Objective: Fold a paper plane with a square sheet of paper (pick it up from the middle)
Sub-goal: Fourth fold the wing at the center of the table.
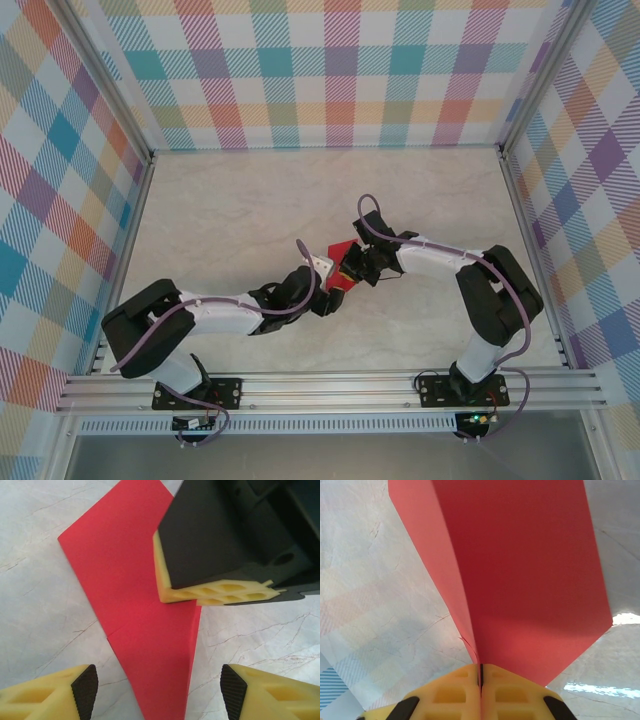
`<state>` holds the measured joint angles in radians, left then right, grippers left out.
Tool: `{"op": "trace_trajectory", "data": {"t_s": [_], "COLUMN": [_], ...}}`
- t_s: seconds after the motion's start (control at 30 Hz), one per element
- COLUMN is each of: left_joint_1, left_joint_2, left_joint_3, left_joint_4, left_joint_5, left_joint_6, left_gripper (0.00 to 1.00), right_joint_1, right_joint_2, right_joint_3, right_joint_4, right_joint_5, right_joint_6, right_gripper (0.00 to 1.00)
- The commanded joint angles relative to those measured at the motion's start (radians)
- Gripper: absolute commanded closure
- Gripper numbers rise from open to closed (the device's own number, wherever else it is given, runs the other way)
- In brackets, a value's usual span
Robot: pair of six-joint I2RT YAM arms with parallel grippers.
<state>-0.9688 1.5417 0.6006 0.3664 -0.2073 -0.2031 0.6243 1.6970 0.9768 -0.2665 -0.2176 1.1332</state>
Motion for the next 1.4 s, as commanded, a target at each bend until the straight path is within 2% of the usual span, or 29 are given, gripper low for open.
{"op": "trace_trajectory", "data": {"t_s": [0.0, 0.5, 0.67, 0.9, 1.03, 1.37], "left_joint_1": [-0.036, -0.086, -0.087, -0.087, -0.087, -0.087], "left_joint_2": [0.032, 0.135, 0.141, 0.146, 0.148, 0.141], "left_joint_3": [-0.011, 0.019, 0.022, 0.030, 0.028, 0.044], "left_joint_4": [0.060, 0.080, 0.078, 0.062, 0.056, 0.038], "left_joint_5": [-0.077, -0.263, -0.269, -0.258, -0.257, -0.238], "left_joint_6": [0.063, 0.067, 0.060, 0.048, 0.045, 0.057], "left_gripper": [0.34, 0.49, 0.60, 0.69, 0.71, 0.66], "right_joint_1": [-0.011, -0.024, -0.030, -0.043, -0.055, -0.058], "right_joint_2": [-0.026, -0.025, -0.032, -0.064, -0.086, -0.054], "right_joint_3": [-0.012, -0.021, -0.024, -0.032, -0.043, -0.019], "right_joint_4": [0.018, 0.050, 0.045, 0.028, 0.013, 0.007], "right_joint_5": [-0.026, -0.081, -0.080, -0.068, -0.067, -0.089], "right_joint_6": [0.032, 0.058, 0.050, 0.007, -0.023, -0.041], "right_gripper": [0.97, 0.93, 0.84, 0.64, 0.64, 0.81]}}
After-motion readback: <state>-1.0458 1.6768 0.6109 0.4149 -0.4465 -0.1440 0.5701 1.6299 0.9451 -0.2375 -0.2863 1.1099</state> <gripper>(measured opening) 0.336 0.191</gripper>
